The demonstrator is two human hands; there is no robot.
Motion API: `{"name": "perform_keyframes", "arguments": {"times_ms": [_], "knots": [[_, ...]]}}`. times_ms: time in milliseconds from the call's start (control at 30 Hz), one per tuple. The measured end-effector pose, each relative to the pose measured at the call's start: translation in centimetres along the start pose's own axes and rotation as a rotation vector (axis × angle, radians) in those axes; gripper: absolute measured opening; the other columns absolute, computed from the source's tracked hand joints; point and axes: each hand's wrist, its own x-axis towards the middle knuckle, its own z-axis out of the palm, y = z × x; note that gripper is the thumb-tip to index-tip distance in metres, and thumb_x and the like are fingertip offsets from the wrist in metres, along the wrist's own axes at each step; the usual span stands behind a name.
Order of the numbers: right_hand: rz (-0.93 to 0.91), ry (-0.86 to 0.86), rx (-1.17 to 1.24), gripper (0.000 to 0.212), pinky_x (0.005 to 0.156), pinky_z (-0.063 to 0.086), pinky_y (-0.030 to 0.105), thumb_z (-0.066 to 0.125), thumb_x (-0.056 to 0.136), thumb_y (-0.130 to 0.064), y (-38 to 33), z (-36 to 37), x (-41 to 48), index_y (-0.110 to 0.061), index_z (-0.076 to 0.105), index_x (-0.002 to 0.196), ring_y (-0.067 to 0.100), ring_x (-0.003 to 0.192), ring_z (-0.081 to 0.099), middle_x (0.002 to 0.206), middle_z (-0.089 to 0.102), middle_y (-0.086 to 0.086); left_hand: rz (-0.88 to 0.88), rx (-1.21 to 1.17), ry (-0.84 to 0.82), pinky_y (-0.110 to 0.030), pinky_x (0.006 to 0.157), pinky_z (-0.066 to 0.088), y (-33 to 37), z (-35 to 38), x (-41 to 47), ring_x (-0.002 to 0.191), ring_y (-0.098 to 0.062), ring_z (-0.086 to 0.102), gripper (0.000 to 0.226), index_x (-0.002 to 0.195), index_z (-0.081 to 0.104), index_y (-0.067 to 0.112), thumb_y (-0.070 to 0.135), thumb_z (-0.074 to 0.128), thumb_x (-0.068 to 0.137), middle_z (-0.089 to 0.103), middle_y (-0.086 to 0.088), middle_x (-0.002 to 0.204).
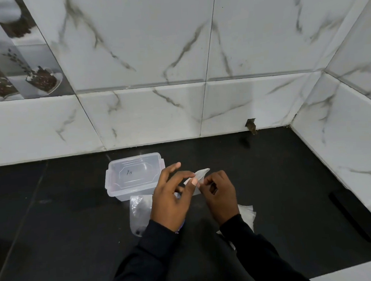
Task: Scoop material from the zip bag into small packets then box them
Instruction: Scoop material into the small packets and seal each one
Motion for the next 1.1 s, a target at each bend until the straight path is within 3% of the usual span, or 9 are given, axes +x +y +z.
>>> {"name": "perform_keyframes", "arguments": {"times_ms": [100, 200, 433, 533, 667, 767, 867, 1000, 1100], "knots": [[-0.027, -0.010, -0.007, 0.022, 0.059, 0.043, 0.014, 0.075, 0.083, -0.011, -1.1, 0.9, -0.8, -0.019, 0.056, 0.074, 0.009, 0.069, 0.053, 0.085, 0.053, -0.004, -0.031, 0.070, -0.007, -0.004, 0.076, 0.046, -1.0, -0.8, -0.2, 0.095, 0.001, 0.062, 0.018, 0.094, 0.075, 0.031, 0.041, 0.061, 0.092, 0.051, 0.018, 0.129], [-0.029, -0.033, 0.019, 0.020, 0.060, 0.044, 0.012, 0.074, 0.084, -0.010, -2.1, 1.7, -1.5, -0.017, 0.057, 0.075, 0.009, 0.072, 0.054, 0.085, 0.052, -0.005, -0.029, 0.129, 0.007, -0.010, 0.079, 0.050, -2.0, -1.6, -0.5, 0.103, -0.001, 0.061, 0.018, 0.095, 0.076, 0.031, 0.041, 0.061, 0.093, 0.059, 0.014, 0.123], [-0.022, -0.158, -0.047, 0.019, 0.063, 0.048, 0.017, 0.073, 0.086, -0.023, -3.9, 3.6, -2.9, -0.024, 0.054, 0.083, 0.004, 0.074, 0.055, 0.091, 0.050, -0.010, -0.094, 0.206, 0.103, -0.028, 0.072, 0.054, -3.0, -4.8, -0.3, 0.075, -0.008, 0.064, 0.018, 0.080, 0.074, 0.016, 0.027, 0.065, 0.091, 0.071, 0.005, 0.078], [-0.194, -0.103, -0.145, 0.024, 0.073, 0.051, 0.016, 0.072, 0.086, -0.028, -5.5, 3.6, -3.7, -0.024, 0.056, 0.103, 0.003, 0.089, 0.055, 0.111, 0.047, -0.008, -0.118, 0.239, 0.079, -0.029, 0.071, 0.054, -3.6, -6.1, -0.1, 0.074, -0.009, 0.064, 0.009, 0.077, 0.073, 0.014, 0.018, 0.070, 0.084, 0.071, 0.005, 0.077], [-0.531, -0.030, -0.468, 0.020, 0.089, 0.046, 0.029, 0.065, 0.091, -0.032, -7.3, 4.0, -3.7, -0.033, 0.062, 0.111, 0.022, 0.115, 0.048, 0.131, 0.051, 0.004, -0.123, 0.246, -0.016, -0.026, 0.074, 0.055, -3.6, -7.2, -0.2, 0.079, -0.009, 0.064, 0.012, 0.081, 0.073, 0.018, 0.008, 0.066, 0.082, 0.072, 0.006, 0.085], [-0.517, -0.156, -0.666, 0.029, 0.083, 0.047, 0.038, 0.061, 0.087, -0.037, -7.7, 4.3, -3.2, -0.040, 0.058, 0.116, 0.028, 0.121, 0.045, 0.139, 0.048, 0.003, -0.115, 0.247, -0.063, -0.024, 0.079, 0.054, -3.9, -8.0, -0.3, 0.082, -0.010, 0.064, 0.023, 0.092, 0.074, 0.019, 0.002, 0.063, 0.082, 0.071, 0.006, 0.096], [-0.527, -0.270, -0.805, 0.021, 0.078, 0.047, 0.043, 0.063, 0.082, -0.039, -8.2, 4.5, -3.0, -0.036, 0.062, 0.103, 0.029, 0.121, 0.045, 0.139, 0.047, 0.001, -0.100, 0.253, -0.110, -0.022, 0.081, 0.052, -4.1, -8.8, -0.5, 0.080, -0.010, 0.063, 0.027, 0.098, 0.074, 0.017, -0.001, 0.063, 0.082, 0.070, 0.005, 0.104], [-0.453, -0.382, -0.494, 0.012, 0.087, 0.046, 0.043, 0.060, 0.082, -0.033, -9.2, 4.5, -3.2, -0.032, 0.065, 0.094, 0.018, 0.122, 0.040, 0.134, 0.047, -0.007, -0.038, 0.273, -0.127, -0.021, 0.086, 0.052, -4.2, -10.1, -0.1, 0.094, -0.009, 0.065, 0.027, 0.095, 0.076, 0.016, -0.002, 0.060, 0.081, 0.071, 0.006, 0.104], [-0.305, -0.375, -0.071, 0.033, 0.096, 0.046, 0.023, 0.065, 0.080, -0.011, -10.0, 3.7, -2.6, -0.029, 0.065, 0.108, 0.008, 0.123, 0.046, 0.130, 0.047, -0.010, -0.045, 0.228, -0.103, -0.008, 0.078, 0.047, -4.8, -12.1, 0.4, 0.080, 0.004, 0.061, 0.029, 0.094, 0.076, 0.015, -0.004, 0.062, 0.078, 0.070, 0.011, 0.102]]}}
